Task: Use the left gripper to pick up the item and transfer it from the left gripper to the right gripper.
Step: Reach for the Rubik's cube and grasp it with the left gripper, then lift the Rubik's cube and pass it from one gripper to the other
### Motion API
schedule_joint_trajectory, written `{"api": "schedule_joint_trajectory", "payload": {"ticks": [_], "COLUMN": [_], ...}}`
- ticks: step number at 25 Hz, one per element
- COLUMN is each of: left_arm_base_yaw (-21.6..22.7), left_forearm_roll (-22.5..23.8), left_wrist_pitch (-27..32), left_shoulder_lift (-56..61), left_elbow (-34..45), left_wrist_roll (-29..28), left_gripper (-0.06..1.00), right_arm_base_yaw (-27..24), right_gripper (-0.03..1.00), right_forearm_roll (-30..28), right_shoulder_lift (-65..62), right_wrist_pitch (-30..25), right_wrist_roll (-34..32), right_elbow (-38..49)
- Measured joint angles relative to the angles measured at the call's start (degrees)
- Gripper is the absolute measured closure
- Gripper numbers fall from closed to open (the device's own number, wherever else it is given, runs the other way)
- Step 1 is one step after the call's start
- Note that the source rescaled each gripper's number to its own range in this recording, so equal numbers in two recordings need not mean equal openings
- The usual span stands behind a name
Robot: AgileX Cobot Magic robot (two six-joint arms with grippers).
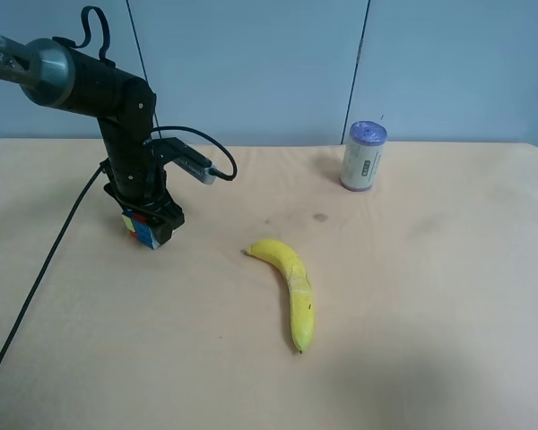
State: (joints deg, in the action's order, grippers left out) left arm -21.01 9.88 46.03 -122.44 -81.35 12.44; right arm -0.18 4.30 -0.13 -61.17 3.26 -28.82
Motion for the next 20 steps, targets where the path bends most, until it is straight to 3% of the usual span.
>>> {"api": "schedule_joint_trajectory", "payload": {"ticks": [2,12,20], "left_arm_base_yaw": [0.00,0.00,0.00], "left_forearm_roll": [0.00,-0.45,-7.02], "left_wrist_pitch": [0.06,0.38,2.94], "left_shoulder_lift": [0.00,1.86,15.01], "left_elbow": [0.00,0.00,0.00], "left_wrist_roll": [-0.04,0.68,9.14], "left_gripper": [0.94,0.94,0.94], "right_arm_base_yaw": [0.00,0.00,0.00], "right_gripper": [-0.03,-0.03,-0.03], "right_forearm_roll": [0.00,0.00,0.00], "right_shoulder_lift": [0.00,0.00,0.00], "right_wrist_pitch": [0.00,0.00,0.00], "right_wrist_roll": [0.00,0.00,0.00], "right_elbow": [0.00,0.00,0.00]}}
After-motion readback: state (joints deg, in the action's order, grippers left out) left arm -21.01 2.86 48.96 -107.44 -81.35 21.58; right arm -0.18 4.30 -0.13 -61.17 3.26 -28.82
